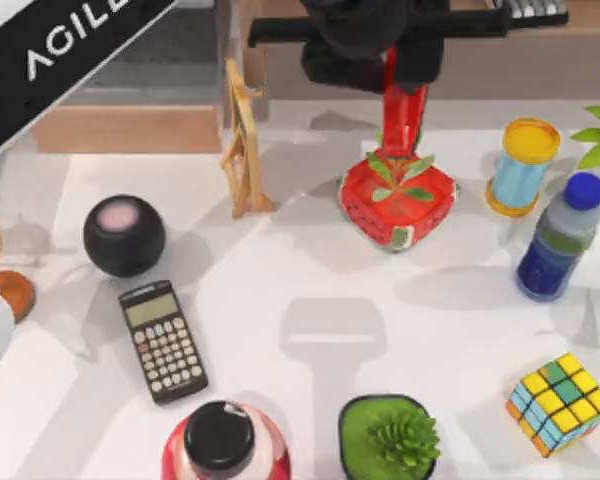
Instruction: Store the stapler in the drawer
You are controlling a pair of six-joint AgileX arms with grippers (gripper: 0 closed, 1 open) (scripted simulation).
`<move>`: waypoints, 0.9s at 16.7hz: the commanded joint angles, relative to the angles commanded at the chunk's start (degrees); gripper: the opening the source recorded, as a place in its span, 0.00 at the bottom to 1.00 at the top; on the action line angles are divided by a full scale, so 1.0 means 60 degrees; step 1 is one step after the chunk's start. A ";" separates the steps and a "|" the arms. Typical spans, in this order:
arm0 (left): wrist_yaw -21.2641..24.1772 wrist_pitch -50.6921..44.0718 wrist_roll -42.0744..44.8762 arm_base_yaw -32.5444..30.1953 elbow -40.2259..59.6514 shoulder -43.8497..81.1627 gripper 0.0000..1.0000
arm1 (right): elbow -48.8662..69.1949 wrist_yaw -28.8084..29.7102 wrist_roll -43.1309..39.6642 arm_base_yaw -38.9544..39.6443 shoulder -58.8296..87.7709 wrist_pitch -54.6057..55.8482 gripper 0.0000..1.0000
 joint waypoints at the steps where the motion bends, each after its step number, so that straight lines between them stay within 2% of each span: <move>1: 0.0051 -0.0226 0.0535 0.0319 0.0471 -0.0161 0.00 | 0.0000 0.0000 0.0000 0.0000 0.0000 0.0000 1.00; 7: -0.0026 -0.2056 0.3740 0.3021 0.2793 0.0063 0.00 | 0.0000 0.0000 0.0000 0.0000 0.0000 0.0000 1.00; 15: -0.0692 -0.4106 0.6745 0.7588 0.4890 0.2619 0.00 | 0.0000 0.0000 0.0000 0.0000 0.0000 0.0000 1.00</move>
